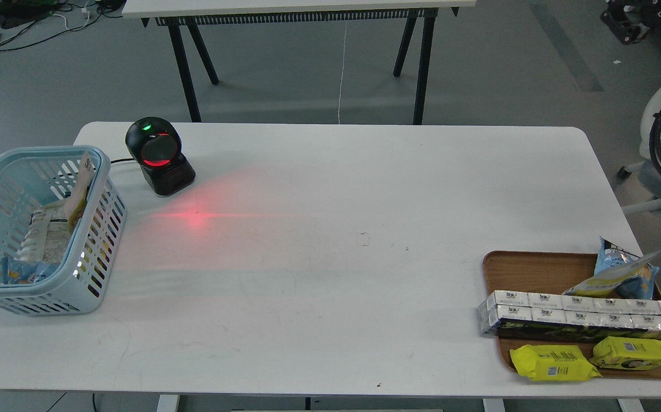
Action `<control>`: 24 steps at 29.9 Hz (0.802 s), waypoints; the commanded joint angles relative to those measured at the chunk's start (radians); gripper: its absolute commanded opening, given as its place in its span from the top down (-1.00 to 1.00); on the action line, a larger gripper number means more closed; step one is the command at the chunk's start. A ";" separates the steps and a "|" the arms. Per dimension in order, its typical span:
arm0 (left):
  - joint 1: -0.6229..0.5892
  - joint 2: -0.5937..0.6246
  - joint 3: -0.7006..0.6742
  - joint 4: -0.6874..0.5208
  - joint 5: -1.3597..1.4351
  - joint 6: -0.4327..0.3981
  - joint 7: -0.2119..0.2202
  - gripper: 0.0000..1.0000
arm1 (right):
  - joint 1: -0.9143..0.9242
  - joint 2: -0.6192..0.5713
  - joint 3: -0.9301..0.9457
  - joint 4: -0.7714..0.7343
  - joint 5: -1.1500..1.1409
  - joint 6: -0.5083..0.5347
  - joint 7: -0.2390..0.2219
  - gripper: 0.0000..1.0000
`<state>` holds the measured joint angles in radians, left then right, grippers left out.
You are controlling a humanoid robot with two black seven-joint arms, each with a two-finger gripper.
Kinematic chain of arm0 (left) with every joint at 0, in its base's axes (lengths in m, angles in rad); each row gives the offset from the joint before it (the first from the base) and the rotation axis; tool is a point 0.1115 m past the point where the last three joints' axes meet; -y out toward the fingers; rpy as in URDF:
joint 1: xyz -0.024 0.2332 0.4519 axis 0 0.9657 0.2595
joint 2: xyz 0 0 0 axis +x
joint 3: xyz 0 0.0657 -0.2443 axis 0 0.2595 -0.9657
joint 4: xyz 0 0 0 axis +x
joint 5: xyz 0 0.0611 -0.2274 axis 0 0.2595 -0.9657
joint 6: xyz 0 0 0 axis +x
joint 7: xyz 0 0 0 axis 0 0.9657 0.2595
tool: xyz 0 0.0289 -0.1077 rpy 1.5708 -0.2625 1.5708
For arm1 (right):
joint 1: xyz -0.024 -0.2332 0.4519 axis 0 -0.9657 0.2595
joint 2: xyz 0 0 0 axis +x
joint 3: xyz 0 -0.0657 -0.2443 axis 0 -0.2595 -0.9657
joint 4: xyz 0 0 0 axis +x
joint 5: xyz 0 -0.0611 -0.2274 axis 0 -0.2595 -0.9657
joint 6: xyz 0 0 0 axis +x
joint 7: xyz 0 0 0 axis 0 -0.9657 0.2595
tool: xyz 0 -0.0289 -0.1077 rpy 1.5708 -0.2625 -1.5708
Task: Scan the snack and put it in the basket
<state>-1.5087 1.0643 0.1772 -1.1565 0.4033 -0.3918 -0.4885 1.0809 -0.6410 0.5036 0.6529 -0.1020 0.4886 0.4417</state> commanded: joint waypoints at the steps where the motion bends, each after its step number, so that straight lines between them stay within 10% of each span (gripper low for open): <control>1: 0.021 -0.070 -0.015 0.050 -0.133 -0.088 0.000 -0.98 | -0.007 0.035 0.003 0.002 -0.001 0.000 0.018 -0.98; 12: 0.341 -0.286 -0.349 0.221 -0.159 -0.097 0.000 -0.98 | -0.030 0.138 -0.016 -0.012 -0.004 0.000 0.026 -0.98; 24: 0.455 -0.357 -0.386 0.238 -0.138 -0.097 0.000 -0.99 | -0.082 0.234 -0.031 -0.012 -0.012 0.000 0.023 -0.98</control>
<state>-1.0644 0.7065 -0.2084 -0.9189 0.2618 -0.4888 -0.4887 1.0171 -0.4309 0.4658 0.6443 -0.1149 0.4886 0.4650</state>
